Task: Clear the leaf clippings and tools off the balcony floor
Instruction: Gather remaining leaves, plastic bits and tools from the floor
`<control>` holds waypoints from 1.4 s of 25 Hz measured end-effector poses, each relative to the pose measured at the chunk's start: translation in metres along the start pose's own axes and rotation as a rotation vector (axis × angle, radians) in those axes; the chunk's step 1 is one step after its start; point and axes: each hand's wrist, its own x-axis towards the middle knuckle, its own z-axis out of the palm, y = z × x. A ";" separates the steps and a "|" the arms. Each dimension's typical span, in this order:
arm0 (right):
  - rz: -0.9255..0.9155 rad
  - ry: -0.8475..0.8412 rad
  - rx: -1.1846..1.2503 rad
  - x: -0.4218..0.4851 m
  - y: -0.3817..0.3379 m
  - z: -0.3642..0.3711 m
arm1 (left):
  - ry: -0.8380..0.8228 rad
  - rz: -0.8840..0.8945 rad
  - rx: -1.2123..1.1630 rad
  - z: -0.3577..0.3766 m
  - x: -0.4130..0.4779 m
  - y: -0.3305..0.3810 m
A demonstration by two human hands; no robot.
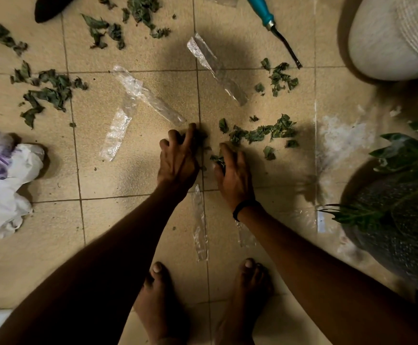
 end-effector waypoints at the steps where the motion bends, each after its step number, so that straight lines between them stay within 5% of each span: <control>1: -0.009 -0.054 -0.040 0.004 -0.001 0.003 | -0.003 0.051 0.081 0.004 0.001 0.000; 7: -0.091 -0.058 -0.067 0.003 -0.005 0.009 | -0.059 0.183 0.342 0.014 0.001 -0.011; 10: 0.080 -0.028 0.030 -0.003 -0.006 0.007 | -0.152 0.098 0.235 0.009 -0.001 -0.002; 13: 0.253 -0.025 0.139 -0.013 -0.016 -0.003 | -0.193 -0.169 -0.079 -0.006 -0.005 0.010; 18: 0.388 -0.104 0.166 -0.036 -0.075 -0.048 | -0.037 -0.468 -0.389 -0.082 -0.037 0.025; 26: 0.344 -0.265 0.249 -0.110 -0.270 -0.153 | 0.153 -0.927 -0.769 -0.274 -0.169 0.039; 35: 0.017 -0.591 0.218 -0.242 -0.423 -0.166 | 0.691 -1.222 -1.022 -0.391 -0.341 -0.017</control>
